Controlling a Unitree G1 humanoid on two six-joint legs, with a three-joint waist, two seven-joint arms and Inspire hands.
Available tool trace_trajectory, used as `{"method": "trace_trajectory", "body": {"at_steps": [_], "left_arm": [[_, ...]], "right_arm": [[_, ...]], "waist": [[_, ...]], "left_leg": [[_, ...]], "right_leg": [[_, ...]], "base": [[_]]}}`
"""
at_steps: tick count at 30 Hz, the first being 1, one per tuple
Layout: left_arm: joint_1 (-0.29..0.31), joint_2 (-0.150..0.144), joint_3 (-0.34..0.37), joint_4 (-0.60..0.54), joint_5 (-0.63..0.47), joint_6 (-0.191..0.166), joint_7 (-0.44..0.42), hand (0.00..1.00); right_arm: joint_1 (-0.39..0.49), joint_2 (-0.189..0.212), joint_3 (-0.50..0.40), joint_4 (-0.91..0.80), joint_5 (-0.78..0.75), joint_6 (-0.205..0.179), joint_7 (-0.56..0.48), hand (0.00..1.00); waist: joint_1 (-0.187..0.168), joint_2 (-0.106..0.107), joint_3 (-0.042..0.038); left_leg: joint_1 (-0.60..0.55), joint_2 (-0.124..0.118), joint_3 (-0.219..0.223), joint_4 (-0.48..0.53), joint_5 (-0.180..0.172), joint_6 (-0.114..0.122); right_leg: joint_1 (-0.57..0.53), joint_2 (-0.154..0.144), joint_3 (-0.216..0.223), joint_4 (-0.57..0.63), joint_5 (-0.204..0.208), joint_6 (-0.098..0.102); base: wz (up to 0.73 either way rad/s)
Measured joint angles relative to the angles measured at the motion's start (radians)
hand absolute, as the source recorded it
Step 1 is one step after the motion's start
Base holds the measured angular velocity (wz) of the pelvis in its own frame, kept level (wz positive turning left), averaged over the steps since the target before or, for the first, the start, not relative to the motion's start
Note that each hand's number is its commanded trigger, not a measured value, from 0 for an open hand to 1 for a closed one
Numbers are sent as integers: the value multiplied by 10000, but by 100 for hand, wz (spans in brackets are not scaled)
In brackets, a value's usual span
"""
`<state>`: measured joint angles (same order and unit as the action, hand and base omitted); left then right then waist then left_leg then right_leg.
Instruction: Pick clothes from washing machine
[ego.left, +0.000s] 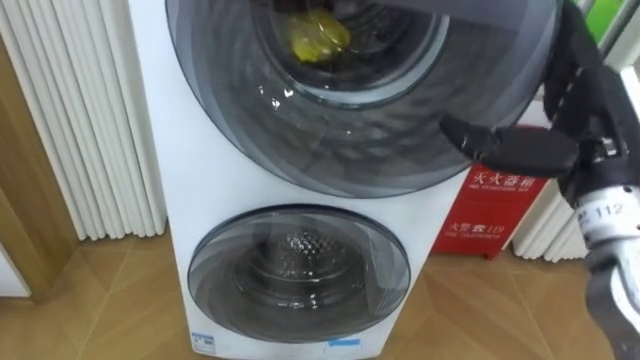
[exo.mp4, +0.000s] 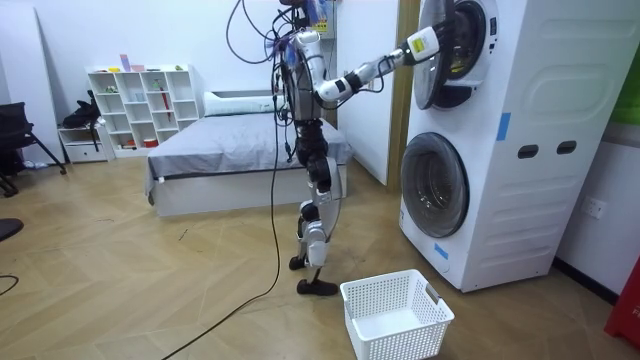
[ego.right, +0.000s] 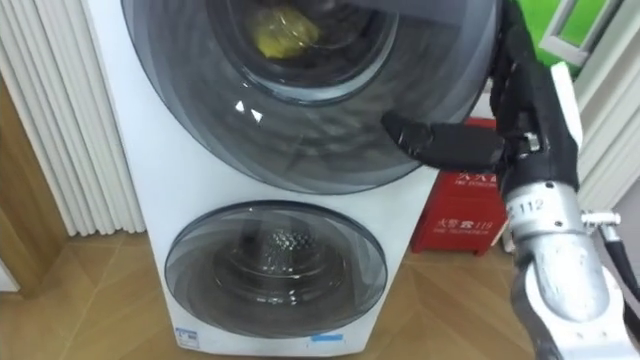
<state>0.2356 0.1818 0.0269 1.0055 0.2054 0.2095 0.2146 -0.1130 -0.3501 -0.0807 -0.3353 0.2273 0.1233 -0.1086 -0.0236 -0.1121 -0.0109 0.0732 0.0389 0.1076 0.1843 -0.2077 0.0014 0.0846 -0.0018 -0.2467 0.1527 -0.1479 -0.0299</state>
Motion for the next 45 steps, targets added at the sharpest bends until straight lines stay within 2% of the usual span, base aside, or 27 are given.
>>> {"method": "trace_trajectory", "body": {"at_steps": [2, 11, 14, 19, 25, 27, 31, 34, 39, 45], "left_arm": [[-19, 56, -3, -5, 3, -52, -6, 0], [61, 36, 3, 187, 18, -497, -1, 0], [149, 37, 9, 230, 24, -662, 6, 0], [174, 35, 11, 278, 36, -717, 6, 0], [158, 35, 8, 380, 24, -1066, 5, 0], [124, 35, 8, 377, 30, -1086, 1, 0], [78, 36, 25, 372, 41, -1285, -10, 0], [90, 40, 72, 372, 41, -1297, -17, 0], [96, 25, 50, 384, 36, -1297, -69, 0], [-99, 22, -1, 435, 63, -1274, -81, 0]], "right_arm": [[300, 49, 1, 0, 53, 47, 240, 0], [495, 125, -107, -483, 920, 92, 688, 0], [538, 127, -142, -784, 1385, 96, 805, 0], [534, 130, -213, -1300, 1275, 95, 889, 0], [524, 129, -226, -1801, 1301, 96, 869, 0], [431, 129, -227, -1904, 1295, 95, 878, 0], [-329, 125, -308, -2141, 1156, 95, 886, 0], [-619, 122, -336, -2545, 1163, 39, 893, 0], [-619, 125, -264, -2892, 1262, -220, 1126, 0], [-619, 159, -95, -3101, 1462, -411, 1988, 0]], "waist": [[-30, 14, -3], [-111, 228, -23], [-211, 250, -8], [-258, 258, -12], [-258, 273, -3], [-261, 282, 5], [-260, 276, 7], [-234, 224, 7], [-197, 214, 9], [-170, 208, 9]], "left_leg": [[-62, -40, -9, 38, -10, 1], [81, -68, 108, -165, -7, 12], [51, -63, 158, -184, -8, 12], [56, -36, 205, -194, -8, 11], [77, -4, 243, -177, -7, 7], [72, 0, 243, -194, -9, 4], [22, -31, 251, -200, -16, -4], [32, -39, 251, -155, -11, -9], [64, -35, 298, -144, -8, -10], [107, -15, 409, -156, -8, -11]], "right_leg": [[-39, 8, 10, -19, 19, -45], [-52, 28, 215, -16, 23, -57], [-135, 35, 234, -15, 23, -57], [-158, 60, 250, -8, 22, -56], [-149, 64, 245, 13, 22, -56], [-158, 63, 250, 14, 22, -56], [-188, 39, 254, 1, -13, -112], [-182, 48, 255, -7, -37, -152], [-171, 52, 248, -7, -37, -152], [-179, 75, 415, -17, -60, -185]], "base": [[0], [-5], [-5], [-1], [0], [-2], [-1], [0], [-2], [-5]]}}
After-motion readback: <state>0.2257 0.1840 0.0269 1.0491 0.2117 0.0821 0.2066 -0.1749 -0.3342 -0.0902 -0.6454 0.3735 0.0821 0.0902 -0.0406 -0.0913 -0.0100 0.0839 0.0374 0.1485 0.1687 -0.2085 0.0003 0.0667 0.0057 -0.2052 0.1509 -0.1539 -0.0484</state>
